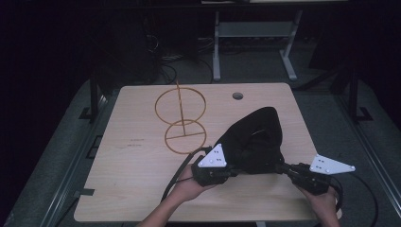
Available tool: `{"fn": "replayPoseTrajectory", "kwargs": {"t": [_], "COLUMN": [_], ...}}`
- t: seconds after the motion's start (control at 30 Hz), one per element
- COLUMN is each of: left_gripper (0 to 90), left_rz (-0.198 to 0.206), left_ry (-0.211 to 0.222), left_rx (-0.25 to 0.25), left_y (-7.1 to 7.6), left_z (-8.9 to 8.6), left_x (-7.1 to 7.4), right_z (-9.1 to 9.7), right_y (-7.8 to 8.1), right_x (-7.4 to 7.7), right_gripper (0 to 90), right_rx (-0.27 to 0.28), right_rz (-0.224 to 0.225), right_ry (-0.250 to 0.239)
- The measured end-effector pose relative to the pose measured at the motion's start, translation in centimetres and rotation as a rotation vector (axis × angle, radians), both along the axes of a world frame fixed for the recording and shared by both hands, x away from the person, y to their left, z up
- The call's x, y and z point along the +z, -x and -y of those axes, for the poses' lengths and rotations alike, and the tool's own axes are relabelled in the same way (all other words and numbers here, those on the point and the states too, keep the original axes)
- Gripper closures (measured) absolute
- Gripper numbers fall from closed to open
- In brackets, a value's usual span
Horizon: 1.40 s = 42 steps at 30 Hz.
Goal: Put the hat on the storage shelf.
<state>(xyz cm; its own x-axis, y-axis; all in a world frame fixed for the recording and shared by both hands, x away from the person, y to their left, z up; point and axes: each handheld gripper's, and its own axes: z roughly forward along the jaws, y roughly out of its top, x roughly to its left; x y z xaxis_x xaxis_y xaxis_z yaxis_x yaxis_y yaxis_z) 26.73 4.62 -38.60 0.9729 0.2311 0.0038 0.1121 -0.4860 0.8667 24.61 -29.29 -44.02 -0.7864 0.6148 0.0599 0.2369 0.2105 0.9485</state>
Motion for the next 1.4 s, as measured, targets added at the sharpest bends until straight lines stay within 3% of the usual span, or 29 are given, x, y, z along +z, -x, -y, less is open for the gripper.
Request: {"fn": "replayPoseTrajectory", "kwargs": {"t": [0.2, 0.47, 0.6, 0.93, 1.1, 1.4], "left_gripper": [79.8, 66.8, 62.1, 55.4, 50.7, 48.5], "left_rz": [0.019, 0.048, 0.053, 0.08, 0.087, 0.082], "left_ry": [-0.012, -0.018, -0.004, -0.001, -0.021, -0.052], "left_rx": [0.009, 0.043, 0.064, 0.129, 0.16, 0.206], "left_y": [0.2, 0.3, 0.3, 0.3, 0.3, 0.9], "left_z": [-0.3, -1.2, -1.9, -4.3, -5.8, -8.3], "left_x": [0.3, 1.1, 1.6, 2.2, 2.0, 0.4], "right_z": [-0.2, -0.3, -0.3, -1.0, -1.4, -2.1], "right_y": [0.0, -0.1, -0.2, -0.6, -0.8, -1.8], "right_x": [0.8, 2.8, 4.2, 6.9, 8.3, 10.3], "right_gripper": [86.6, 86.9, 87.0, 87.3, 87.5, 87.7], "right_rx": [-0.002, -0.006, -0.004, 0.006, 0.017, 0.028], "right_rz": [0.028, 0.063, 0.1, 0.131, 0.138, 0.129], "right_ry": [-0.014, -0.035, -0.028, -0.021, -0.013, 0.003]}}
